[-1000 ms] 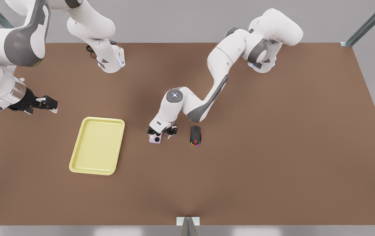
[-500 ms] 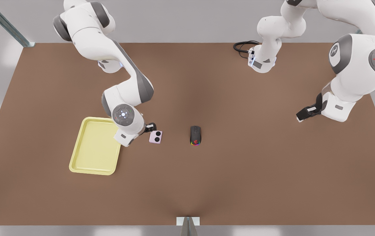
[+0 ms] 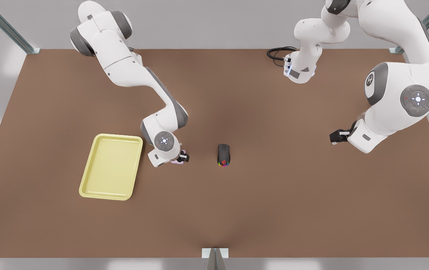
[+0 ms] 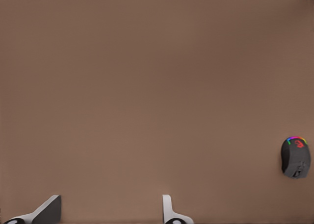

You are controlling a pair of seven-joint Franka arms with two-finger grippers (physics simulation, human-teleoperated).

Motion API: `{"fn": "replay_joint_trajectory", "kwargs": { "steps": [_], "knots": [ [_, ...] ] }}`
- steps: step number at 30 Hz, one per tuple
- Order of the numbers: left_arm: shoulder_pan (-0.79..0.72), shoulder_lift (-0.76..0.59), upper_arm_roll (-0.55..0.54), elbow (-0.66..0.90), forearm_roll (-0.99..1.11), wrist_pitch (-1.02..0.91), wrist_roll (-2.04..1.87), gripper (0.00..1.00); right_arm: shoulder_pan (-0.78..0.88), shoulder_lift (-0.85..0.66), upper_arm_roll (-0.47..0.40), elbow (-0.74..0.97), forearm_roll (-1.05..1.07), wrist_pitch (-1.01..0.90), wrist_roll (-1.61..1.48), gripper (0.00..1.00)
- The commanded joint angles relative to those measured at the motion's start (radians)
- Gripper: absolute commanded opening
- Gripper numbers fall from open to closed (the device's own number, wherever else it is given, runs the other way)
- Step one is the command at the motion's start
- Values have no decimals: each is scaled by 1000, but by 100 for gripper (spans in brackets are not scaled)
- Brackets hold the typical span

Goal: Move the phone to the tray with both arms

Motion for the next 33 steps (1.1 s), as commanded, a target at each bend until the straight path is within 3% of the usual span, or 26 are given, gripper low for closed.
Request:
{"fn": "replay_joint_trajectory", "kwargs": {
  "steps": [1, 4, 33],
  "knots": [
    [0, 0, 0, 0, 1, 0, 218, 100, -2, 13, 0, -18, -4, 154, 336, 100],
    [0, 2, 0, 0, -1, -1, 218, 100, -1, 36, 0, -88, 15, 295, 328, 100],
    [-5, 5, 2, 0, 1, -7, 205, 100, -4, -21, 29, -289, 12, 354, 39, 100]
  ]
}}
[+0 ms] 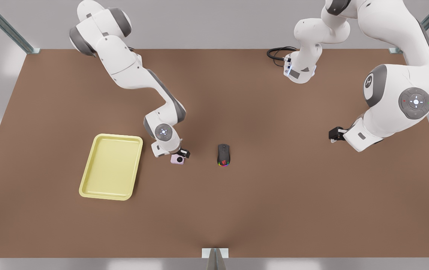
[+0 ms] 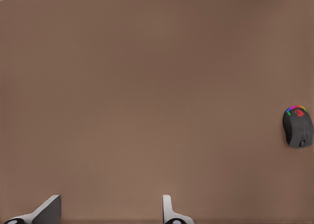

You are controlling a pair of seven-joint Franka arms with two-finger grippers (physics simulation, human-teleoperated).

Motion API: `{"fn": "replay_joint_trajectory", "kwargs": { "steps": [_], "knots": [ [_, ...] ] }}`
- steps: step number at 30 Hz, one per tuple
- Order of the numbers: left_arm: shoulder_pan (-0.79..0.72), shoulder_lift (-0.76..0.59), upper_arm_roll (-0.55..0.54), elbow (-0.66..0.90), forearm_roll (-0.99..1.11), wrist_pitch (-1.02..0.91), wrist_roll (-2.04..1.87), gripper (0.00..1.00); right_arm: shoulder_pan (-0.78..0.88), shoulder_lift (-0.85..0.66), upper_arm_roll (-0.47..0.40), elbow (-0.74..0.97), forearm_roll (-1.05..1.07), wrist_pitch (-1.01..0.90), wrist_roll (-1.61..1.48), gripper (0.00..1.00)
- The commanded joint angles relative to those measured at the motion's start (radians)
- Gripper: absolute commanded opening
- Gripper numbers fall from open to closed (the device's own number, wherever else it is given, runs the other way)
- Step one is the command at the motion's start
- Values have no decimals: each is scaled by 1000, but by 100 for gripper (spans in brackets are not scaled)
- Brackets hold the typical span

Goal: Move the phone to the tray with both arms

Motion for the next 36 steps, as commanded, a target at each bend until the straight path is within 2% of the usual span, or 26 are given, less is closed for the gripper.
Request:
{"fn": "replay_joint_trajectory", "kwargs": {
  "steps": [1, 17, 19, 21, 22, 23, 36],
  "knots": [
    [1, -1, 0, 0, 1, -2, 29, 100, 2, 2, 0, -1, 1, 8, -107, 100],
    [1, -1, 1, -1, 2, -5, 28, 100, 2, 28, 9, 2, 1, 39, -106, 100],
    [1, -3, 1, -1, 2, -5, 28, 100, 1, 30, 9, 2, 1, 39, -106, 96],
    [1, -3, 3, -1, 2, -5, 28, 100, 1, 36, 9, 5, 1, 39, -107, 88],
    [1, -3, 3, -1, 2, -5, 28, 100, 1, 36, 9, 4, 1, 39, -109, 80],
    [1, -4, 3, -1, 2, -5, 28, 100, -1, 36, 9, 4, 1, 39, -115, 78],
    [1, -12, 3, 0, 2, -13, 28, 100, -13, -18, 9, -3, 2, 11, -147, 76]
  ]
}}
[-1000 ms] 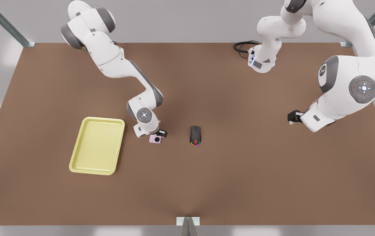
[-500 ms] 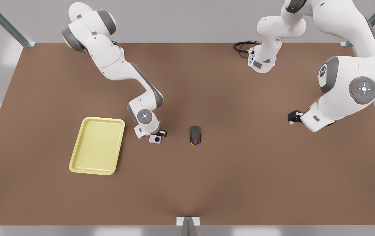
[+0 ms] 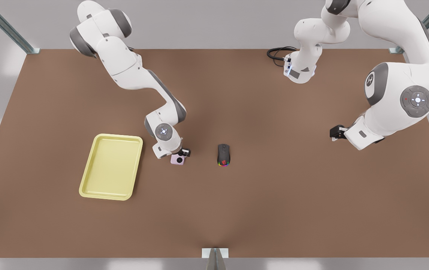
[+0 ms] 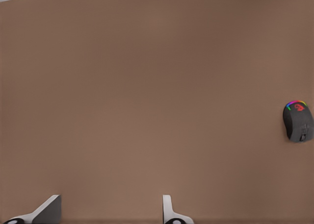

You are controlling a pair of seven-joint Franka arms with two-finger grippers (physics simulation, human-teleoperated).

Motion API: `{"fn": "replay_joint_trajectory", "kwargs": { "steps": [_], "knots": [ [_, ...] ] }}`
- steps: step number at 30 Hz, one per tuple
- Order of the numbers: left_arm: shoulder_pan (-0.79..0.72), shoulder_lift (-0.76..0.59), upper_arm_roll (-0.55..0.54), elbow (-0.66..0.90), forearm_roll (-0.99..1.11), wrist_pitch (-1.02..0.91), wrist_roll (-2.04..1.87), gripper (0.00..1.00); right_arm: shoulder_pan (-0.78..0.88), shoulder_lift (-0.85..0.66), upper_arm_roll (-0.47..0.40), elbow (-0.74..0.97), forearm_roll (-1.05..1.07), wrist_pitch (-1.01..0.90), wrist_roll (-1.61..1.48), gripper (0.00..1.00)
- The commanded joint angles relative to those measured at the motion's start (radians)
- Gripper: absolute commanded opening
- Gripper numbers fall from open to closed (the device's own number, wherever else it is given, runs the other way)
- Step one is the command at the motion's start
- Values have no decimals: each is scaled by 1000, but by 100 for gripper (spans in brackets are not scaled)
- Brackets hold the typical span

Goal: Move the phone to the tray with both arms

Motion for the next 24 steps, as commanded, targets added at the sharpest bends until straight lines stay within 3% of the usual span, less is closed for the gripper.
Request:
{"fn": "replay_joint_trajectory", "kwargs": {
  "steps": [1, 3, 8, 14, 17, 18, 19, 23, 24],
  "knots": [
    [0, -2, 0, 0, 1, -2, 4, 100, -14, -44, 0, 1, -5, -79, -37, 76],
    [0, -2, 0, 2, 1, -11, 4, 100, -65, -139, 0, -4, -5, -188, -101, 76],
    [-1, -2, 0, 2, 1, -11, 4, 100, -235, -245, -5, -168, -5, -178, -410, 76],
    [-1, -2, 0, 2, -1, -10, 4, 100, -490, -277, -12, -297, -7, -138, -813, 76],
    [-1, -2, 0, 2, 1, -11, 4, 100, -524, -270, -29, -335, -8, -93, -893, 76],
    [-1, -2, 0, 2, 1, -10, 4, 100, -522, -265, -29, -332, -8, -89, -893, 78],
    [-1, -2, 0, 2, 1, -11, 4, 100, -521, -259, -29, -331, -10, -80, -893, 100],
    [-1, -2, 0, 2, -1, -11, 4, 100, -512, -270, -29, -320, -10, -92, -890, 100],
    [-1, -2, 0, 2, -1, -11, 4, 100, -512, -313, -29, -269, -8, -176, -887, 100]
  ]
}}
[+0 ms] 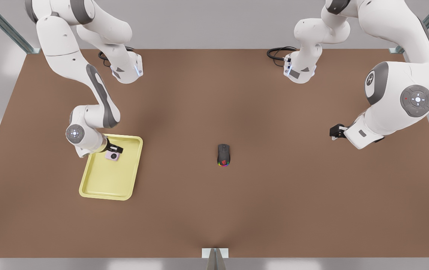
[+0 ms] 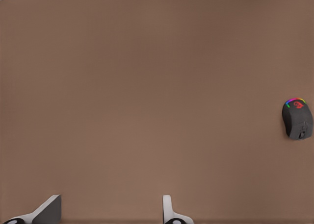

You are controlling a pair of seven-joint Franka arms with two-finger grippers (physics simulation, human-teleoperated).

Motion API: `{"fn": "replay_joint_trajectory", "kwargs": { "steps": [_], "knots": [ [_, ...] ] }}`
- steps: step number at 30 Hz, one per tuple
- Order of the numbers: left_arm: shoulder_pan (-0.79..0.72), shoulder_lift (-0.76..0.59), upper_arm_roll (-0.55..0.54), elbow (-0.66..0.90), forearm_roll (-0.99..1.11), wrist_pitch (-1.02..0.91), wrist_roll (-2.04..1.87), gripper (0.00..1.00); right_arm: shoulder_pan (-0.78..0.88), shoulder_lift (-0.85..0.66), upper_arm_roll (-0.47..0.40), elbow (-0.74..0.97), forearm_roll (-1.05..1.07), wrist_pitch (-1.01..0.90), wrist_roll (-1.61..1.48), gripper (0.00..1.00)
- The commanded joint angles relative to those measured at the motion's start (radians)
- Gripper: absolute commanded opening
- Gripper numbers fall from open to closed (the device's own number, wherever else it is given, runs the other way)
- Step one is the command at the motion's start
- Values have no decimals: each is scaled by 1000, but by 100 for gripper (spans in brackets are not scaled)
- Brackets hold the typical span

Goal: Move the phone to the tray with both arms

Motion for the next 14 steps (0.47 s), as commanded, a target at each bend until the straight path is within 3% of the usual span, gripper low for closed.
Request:
{"fn": "replay_joint_trajectory", "kwargs": {
  "steps": [1, 4, 7, 14],
  "knots": [
    [0, -1, 0, 0, 1, 1, 1, 100, 4, -64, 0, 53, 1, -135, -346, 100],
    [0, -4, 0, 4, 1, 1, -1, 100, 27, -175, -8, 319, -3, -431, -326, 100],
    [0, -9, 0, 4, 1, 1, -1, 100, 11, -150, -23, 772, -13, -831, -295, 100],
    [0, -9, -2, 5, 3, -1, -2, 100, -3, -152, -28, 833, 7, -876, -295, 100]
  ]
}}
